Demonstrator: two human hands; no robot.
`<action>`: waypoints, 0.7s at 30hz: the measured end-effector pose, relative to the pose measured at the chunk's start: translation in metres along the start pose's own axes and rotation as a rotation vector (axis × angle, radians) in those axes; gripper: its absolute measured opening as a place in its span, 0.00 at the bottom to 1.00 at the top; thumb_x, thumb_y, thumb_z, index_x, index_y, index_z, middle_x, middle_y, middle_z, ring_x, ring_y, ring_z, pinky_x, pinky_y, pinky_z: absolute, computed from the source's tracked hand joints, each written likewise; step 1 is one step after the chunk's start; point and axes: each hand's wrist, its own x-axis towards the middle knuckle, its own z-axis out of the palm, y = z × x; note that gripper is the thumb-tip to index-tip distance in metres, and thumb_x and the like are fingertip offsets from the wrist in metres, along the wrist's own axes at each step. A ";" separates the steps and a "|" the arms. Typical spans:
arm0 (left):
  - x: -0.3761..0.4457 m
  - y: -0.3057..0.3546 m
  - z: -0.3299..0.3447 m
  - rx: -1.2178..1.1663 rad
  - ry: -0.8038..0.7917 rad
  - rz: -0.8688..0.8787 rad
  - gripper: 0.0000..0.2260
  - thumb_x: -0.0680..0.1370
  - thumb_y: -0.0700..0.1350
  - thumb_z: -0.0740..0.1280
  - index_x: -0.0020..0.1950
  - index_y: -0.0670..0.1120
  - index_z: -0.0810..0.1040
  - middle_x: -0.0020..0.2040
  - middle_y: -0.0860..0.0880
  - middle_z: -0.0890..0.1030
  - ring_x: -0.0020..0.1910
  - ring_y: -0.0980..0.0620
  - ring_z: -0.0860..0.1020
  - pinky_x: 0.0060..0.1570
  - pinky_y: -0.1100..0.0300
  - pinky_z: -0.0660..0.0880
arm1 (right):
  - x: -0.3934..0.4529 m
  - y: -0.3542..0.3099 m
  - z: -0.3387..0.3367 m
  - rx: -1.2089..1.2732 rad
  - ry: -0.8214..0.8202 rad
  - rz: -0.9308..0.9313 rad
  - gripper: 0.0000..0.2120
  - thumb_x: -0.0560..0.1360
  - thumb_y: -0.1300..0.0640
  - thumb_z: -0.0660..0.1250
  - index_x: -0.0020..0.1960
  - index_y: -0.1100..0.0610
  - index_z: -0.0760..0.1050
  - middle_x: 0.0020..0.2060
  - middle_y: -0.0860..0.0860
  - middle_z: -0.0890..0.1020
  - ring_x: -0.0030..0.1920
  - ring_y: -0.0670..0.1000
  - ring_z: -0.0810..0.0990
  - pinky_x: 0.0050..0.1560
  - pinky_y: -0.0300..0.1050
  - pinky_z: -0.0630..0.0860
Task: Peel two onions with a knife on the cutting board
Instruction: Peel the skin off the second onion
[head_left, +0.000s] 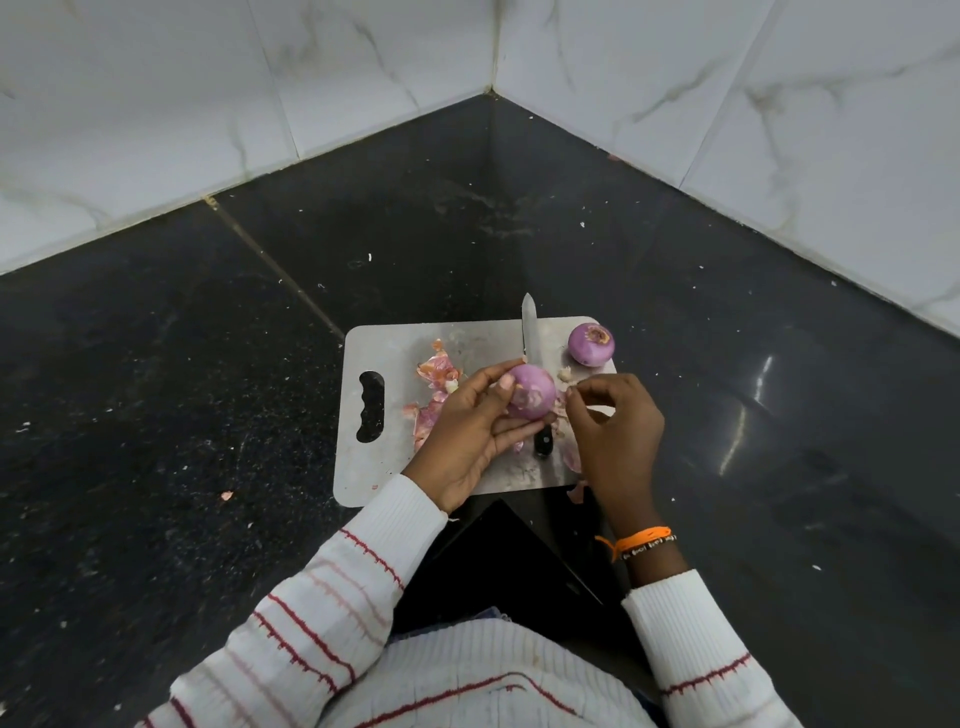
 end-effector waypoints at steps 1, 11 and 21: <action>0.000 0.000 0.000 0.016 0.001 -0.001 0.10 0.81 0.43 0.59 0.59 0.45 0.75 0.58 0.40 0.79 0.48 0.46 0.83 0.48 0.57 0.81 | 0.000 0.003 0.000 -0.031 -0.009 -0.011 0.03 0.69 0.66 0.71 0.38 0.61 0.79 0.37 0.52 0.78 0.35 0.47 0.76 0.36 0.27 0.70; -0.003 -0.001 0.000 0.019 -0.063 -0.025 0.09 0.81 0.42 0.58 0.57 0.47 0.75 0.58 0.44 0.78 0.50 0.47 0.82 0.51 0.54 0.80 | -0.003 0.015 -0.001 -0.243 -0.130 -0.016 0.02 0.70 0.66 0.69 0.38 0.62 0.78 0.39 0.55 0.77 0.36 0.51 0.74 0.38 0.43 0.70; -0.007 0.002 0.002 -0.014 -0.153 0.033 0.12 0.76 0.44 0.62 0.59 0.47 0.75 0.59 0.42 0.77 0.49 0.45 0.83 0.49 0.53 0.81 | 0.000 0.001 -0.006 -0.025 -0.056 0.038 0.08 0.71 0.70 0.65 0.46 0.62 0.81 0.43 0.55 0.82 0.42 0.51 0.80 0.47 0.35 0.76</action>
